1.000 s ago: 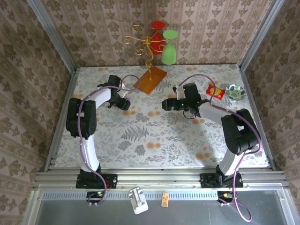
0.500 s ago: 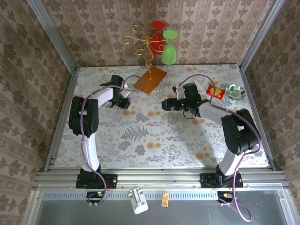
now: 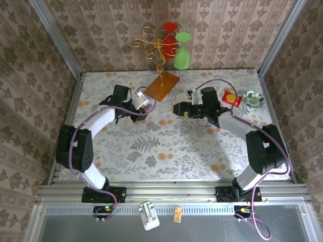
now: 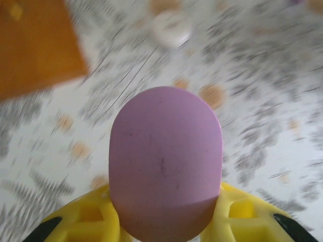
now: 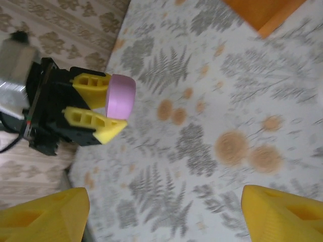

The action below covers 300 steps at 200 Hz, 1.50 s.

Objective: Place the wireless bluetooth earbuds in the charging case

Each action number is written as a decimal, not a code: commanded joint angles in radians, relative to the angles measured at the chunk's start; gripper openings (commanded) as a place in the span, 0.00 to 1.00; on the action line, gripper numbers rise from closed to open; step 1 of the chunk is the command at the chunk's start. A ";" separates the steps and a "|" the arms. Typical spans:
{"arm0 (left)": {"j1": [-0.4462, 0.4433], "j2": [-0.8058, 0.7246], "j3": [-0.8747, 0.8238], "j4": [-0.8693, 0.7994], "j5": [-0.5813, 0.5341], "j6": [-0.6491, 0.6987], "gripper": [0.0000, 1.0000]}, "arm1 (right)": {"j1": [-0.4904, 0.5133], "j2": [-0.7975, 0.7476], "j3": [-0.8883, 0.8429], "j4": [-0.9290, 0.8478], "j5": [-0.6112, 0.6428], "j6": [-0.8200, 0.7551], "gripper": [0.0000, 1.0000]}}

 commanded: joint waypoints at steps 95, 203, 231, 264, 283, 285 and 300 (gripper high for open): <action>-0.155 -0.120 -0.020 -0.016 0.200 0.196 0.23 | 0.098 0.030 0.076 -0.006 -0.212 0.205 0.68; -0.155 -0.155 -0.059 0.024 0.174 0.204 0.39 | 0.084 0.024 0.070 0.026 -0.240 0.269 0.20; -0.146 -0.224 -0.182 0.318 0.223 0.064 0.67 | 0.057 0.017 0.048 0.159 -0.274 0.399 0.17; -0.145 -0.296 -0.371 0.898 0.241 -0.256 0.79 | 0.037 -0.007 0.016 0.366 -0.313 0.596 0.16; -0.131 -0.289 -0.451 1.196 0.245 -0.400 0.83 | 0.035 -0.026 -0.012 0.500 -0.314 0.706 0.15; -0.129 -0.286 -0.456 1.223 0.247 -0.414 0.83 | 0.034 -0.028 -0.014 0.516 -0.314 0.719 0.15; -0.110 -0.257 -0.472 1.380 0.273 -0.518 0.83 | 0.035 -0.016 -0.032 0.680 -0.310 0.844 0.11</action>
